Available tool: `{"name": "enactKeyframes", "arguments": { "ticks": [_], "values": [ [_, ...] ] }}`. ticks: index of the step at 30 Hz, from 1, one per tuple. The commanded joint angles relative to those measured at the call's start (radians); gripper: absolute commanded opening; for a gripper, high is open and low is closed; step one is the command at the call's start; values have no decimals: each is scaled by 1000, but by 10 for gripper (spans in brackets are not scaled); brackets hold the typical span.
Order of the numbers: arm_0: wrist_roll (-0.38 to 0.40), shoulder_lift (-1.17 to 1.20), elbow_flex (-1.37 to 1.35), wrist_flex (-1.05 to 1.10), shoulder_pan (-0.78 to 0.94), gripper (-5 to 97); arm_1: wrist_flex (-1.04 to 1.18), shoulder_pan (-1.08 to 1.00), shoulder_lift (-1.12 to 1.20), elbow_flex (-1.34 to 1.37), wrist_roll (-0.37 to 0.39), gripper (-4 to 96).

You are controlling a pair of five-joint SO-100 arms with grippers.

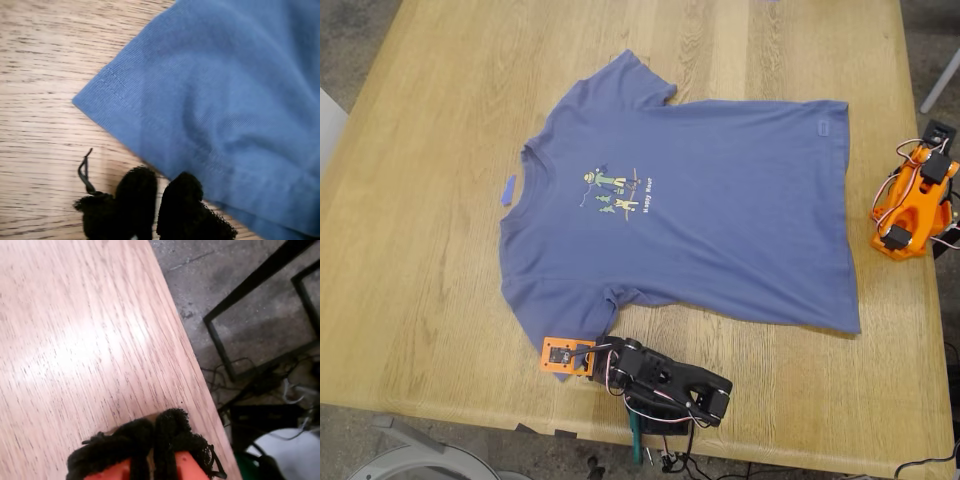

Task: Fold a T-shirt

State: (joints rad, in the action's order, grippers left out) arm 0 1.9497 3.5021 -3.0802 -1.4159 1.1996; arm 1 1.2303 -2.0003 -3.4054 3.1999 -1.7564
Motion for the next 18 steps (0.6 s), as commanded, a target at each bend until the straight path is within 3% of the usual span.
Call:
{"name": "enactKeyframes", "arguments": {
  "ticks": [1, 7, 10, 13, 18],
  "values": [
    [48, 97, 14, -5, -6, 72, -74, -8, -2, 63, -31, 128],
    [-9, 107, 15, 272, -23, 120, -279, 158, -2, -41, 67, 179],
    [51, 107, 15, 380, -44, 270, -272, 230, -2, -123, 152, 234],
    [38, 107, 64, 374, -103, 372, -270, 278, -2, -198, 229, 312],
    [-5, 106, 202, 264, -258, 553, -247, 345, -2, -330, 259, 393]
  ]
}}
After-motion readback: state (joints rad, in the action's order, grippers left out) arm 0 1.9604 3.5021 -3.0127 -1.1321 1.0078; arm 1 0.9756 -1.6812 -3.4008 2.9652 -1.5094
